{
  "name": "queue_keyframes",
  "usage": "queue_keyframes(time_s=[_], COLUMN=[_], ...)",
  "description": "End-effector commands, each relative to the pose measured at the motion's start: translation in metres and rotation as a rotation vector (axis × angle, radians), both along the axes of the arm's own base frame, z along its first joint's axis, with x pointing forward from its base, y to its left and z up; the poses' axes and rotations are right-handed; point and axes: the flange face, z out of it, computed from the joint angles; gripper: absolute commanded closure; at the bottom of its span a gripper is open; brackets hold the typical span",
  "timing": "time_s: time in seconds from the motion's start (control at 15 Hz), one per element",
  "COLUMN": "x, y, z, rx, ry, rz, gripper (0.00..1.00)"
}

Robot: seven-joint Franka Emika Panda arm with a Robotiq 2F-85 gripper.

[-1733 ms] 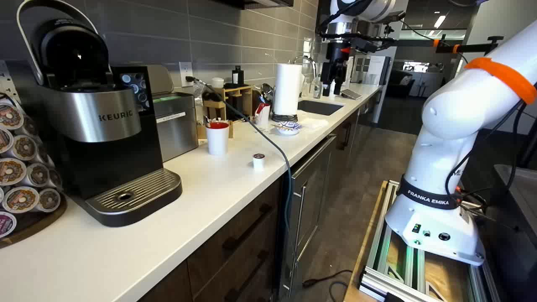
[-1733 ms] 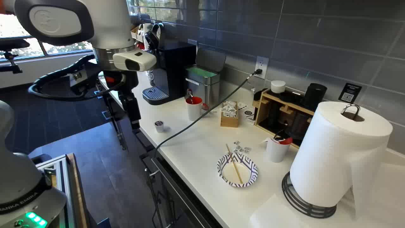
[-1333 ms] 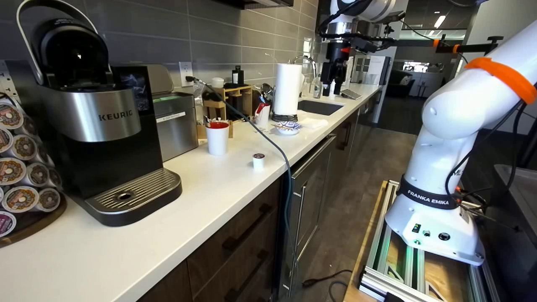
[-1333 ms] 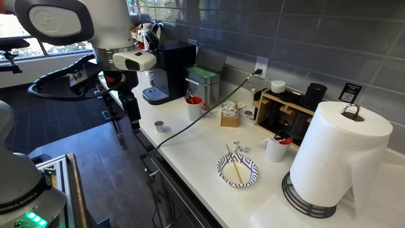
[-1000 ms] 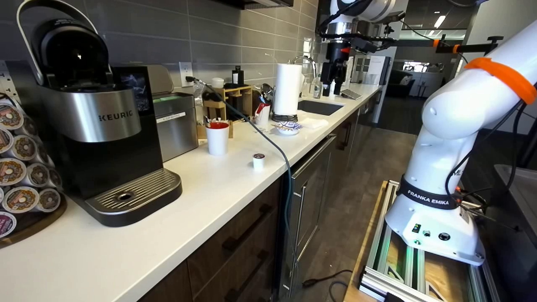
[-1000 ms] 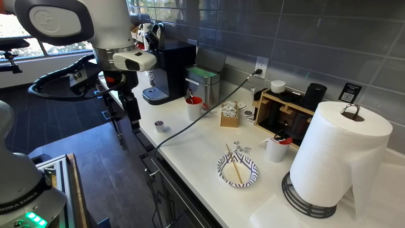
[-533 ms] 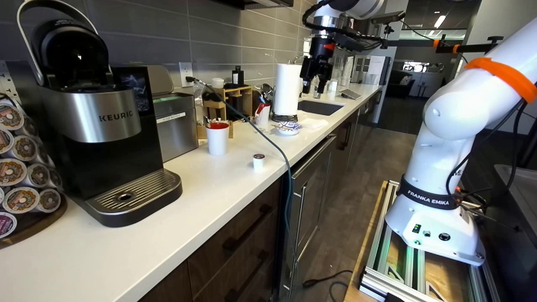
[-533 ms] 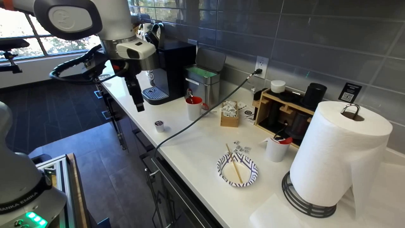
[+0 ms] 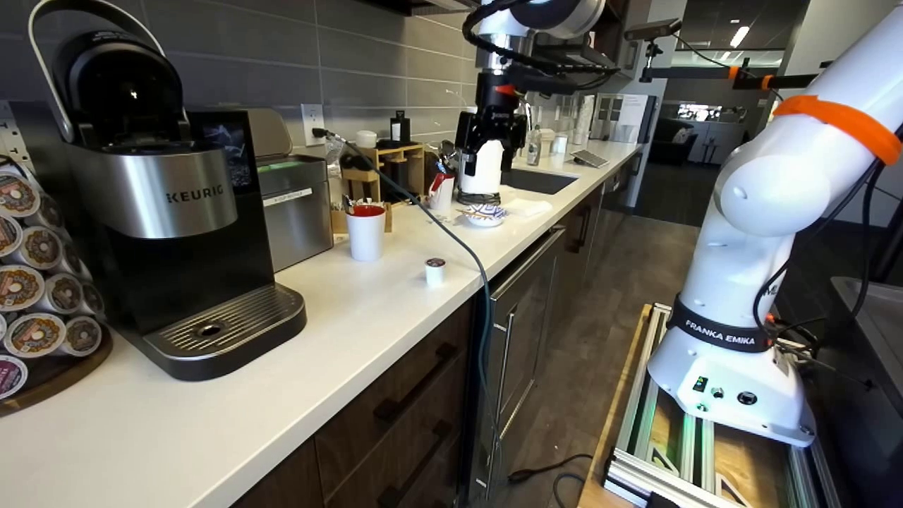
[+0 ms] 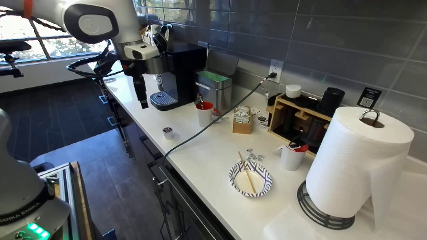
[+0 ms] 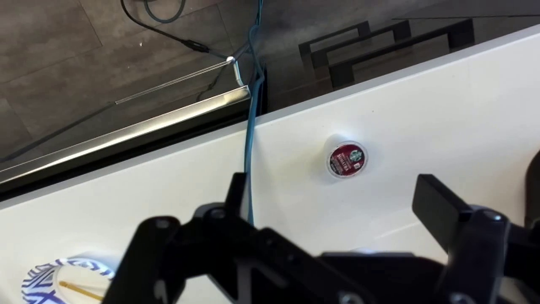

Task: Put the capsule in the coffee machine

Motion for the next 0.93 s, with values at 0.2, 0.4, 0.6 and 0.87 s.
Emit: queue_keyframes(time_s=[0.2,0.4,0.6,0.87], x=[0.003,0.010,0.024,0.038], y=[0.002,0.010,0.024,0.034], z=[-0.002,-0.009,-0.026,-0.064], rx=[0.001,-0.014,-0.018,-0.026], ry=[0.007,-0.011,-0.085,-0.093], rz=[0.000,-0.004,0.007,0.104], gripper=[0.00,0.00,0.00,0.00])
